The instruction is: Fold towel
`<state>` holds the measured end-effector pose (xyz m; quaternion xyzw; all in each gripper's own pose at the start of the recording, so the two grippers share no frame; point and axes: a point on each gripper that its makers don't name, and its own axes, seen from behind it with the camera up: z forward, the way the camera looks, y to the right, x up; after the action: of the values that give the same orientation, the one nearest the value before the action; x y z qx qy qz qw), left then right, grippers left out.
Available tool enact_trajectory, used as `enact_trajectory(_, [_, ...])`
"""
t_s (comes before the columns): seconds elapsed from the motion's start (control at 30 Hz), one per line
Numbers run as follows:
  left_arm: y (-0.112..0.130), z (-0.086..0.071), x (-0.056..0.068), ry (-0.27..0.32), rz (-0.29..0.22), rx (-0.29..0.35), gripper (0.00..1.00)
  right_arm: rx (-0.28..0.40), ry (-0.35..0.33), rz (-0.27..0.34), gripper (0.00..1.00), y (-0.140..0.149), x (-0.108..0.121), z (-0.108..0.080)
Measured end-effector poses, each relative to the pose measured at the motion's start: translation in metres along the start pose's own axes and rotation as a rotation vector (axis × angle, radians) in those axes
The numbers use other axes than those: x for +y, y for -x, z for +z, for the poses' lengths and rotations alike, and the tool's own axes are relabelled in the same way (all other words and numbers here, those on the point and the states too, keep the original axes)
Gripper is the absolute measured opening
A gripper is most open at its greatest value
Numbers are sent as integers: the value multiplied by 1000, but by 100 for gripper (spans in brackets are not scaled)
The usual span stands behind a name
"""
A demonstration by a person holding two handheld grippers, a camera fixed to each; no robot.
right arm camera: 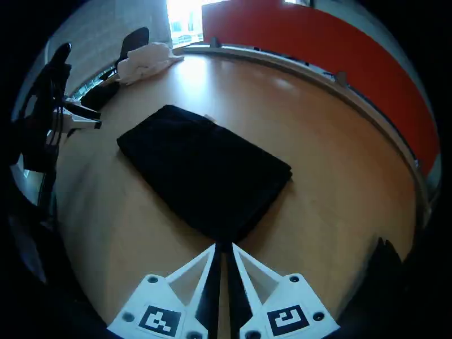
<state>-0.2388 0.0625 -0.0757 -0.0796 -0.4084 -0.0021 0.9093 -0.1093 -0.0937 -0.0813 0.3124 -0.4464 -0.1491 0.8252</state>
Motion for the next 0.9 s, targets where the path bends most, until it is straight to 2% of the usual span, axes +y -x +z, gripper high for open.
enact_trajectory(0.3, [-5,0,-1,-2,1,6,88,110,11,17,6,-45,-2,-24])
enact_trajectory(0.6, [-11,0,-3,-5,5,14,88,193,37,-6,6,-89,2,-51])
enact_trajectory(0.9, [-19,-1,-4,-7,5,26,88,246,54,-51,6,-115,2,-76])
